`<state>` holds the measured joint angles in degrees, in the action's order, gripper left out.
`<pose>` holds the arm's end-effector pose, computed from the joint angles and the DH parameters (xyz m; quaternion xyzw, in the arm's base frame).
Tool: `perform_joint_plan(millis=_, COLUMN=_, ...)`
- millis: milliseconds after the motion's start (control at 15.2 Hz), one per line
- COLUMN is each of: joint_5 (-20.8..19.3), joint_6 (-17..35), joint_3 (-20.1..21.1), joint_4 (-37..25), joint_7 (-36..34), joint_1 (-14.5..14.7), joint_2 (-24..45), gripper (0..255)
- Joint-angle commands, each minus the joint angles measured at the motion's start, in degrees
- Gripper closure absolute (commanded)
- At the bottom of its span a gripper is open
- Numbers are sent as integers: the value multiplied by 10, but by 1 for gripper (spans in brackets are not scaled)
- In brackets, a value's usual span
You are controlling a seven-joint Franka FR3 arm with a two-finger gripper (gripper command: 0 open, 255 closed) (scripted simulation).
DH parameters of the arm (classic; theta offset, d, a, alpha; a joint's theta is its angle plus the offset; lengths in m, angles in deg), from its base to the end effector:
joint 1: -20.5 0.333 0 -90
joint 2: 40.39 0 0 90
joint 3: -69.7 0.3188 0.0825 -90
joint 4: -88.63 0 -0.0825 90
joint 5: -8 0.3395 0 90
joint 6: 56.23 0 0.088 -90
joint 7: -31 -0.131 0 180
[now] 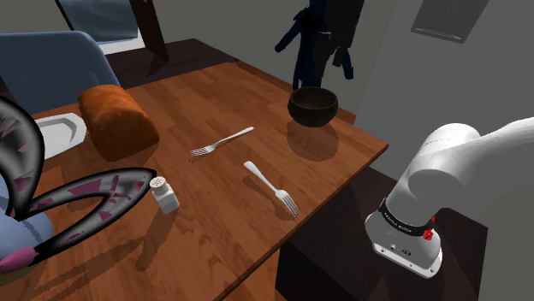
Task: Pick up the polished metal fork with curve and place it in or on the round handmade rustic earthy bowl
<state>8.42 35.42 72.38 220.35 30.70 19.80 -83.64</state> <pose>0.2738 0.0151 0.5870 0.9995 0.0087 0.0276 0.0120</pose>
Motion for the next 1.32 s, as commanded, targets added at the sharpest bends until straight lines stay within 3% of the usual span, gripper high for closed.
perform_joint_plan(millis=0, joint_5=0, joint_6=0, joint_3=0, joint_4=0, joint_7=0, joint_1=0, joint_2=0, gripper=0)
perform_joint_plan(millis=594, joint_5=3, joint_6=127, joint_3=-9, joint_4=-36, joint_7=149, joint_1=59, joint_2=168, gripper=0)
perform_joint_plan(millis=1254, joint_5=14, joint_6=218, joint_3=10, joint_4=-121, joint_7=304, joint_1=115, joint_2=350, gripper=0)
